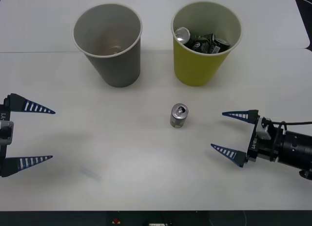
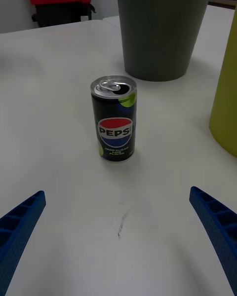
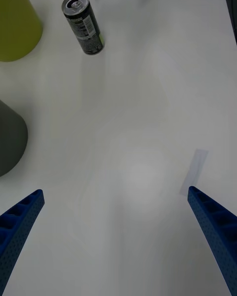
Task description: Put the can into the green bin and the plastic bottle into the gray bin
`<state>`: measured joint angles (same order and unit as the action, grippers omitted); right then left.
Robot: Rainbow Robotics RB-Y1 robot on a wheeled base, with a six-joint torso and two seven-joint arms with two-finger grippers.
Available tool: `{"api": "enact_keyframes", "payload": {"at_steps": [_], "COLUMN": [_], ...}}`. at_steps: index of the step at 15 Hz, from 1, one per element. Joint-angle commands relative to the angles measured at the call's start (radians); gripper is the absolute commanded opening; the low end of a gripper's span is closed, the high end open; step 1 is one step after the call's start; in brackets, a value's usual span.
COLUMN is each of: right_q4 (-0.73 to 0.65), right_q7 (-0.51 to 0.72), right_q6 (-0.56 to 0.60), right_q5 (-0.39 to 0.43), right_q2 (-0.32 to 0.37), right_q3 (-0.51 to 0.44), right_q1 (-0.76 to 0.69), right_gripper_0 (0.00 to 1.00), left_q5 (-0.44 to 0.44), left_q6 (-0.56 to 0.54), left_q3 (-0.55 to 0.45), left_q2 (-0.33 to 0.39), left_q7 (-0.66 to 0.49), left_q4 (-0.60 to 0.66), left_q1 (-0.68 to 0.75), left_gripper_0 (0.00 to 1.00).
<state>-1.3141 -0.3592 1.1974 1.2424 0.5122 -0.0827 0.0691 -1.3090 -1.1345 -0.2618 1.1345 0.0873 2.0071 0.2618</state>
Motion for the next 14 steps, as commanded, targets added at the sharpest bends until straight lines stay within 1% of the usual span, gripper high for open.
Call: {"api": "enact_keyframes", "payload": {"at_steps": [1, 3, 7, 12, 14], "right_q4": [0.102, 0.158, 0.21, 0.306, 0.312], "right_q7": [-0.061, -0.073, -0.101, -0.149, -0.162], "right_q6": [0.024, 0.036, 0.031, 0.022, 0.005], "right_q5": [-0.009, -0.012, -0.011, -0.011, -0.009], "right_q2": [-0.058, -0.087, -0.12, -0.176, -0.198], "right_q3": [0.0, 0.0, 0.0, 0.0, 0.001], "right_q1": [0.058, 0.092, 0.132, 0.19, 0.201], "right_gripper_0": [1.0, 1.0, 1.0, 1.0, 1.0], "left_q5": [0.0, 0.0, 0.0, 0.0, 0.0], "left_q6": [0.0, 0.0, 0.0, 0.0, 0.0], "left_q3": [0.0, 0.0, 0.0, 0.0, 0.0], "left_q2": [0.0, 0.0, 0.0, 0.0, 0.0], "left_q7": [0.0, 0.0, 0.0, 0.0, 0.0], "left_q4": [0.0, 0.0, 0.0, 0.0, 0.0], "left_q1": [0.0, 0.0, 0.0, 0.0, 0.0], "left_gripper_0": [1.0, 1.0, 1.0, 1.0, 1.0]}}
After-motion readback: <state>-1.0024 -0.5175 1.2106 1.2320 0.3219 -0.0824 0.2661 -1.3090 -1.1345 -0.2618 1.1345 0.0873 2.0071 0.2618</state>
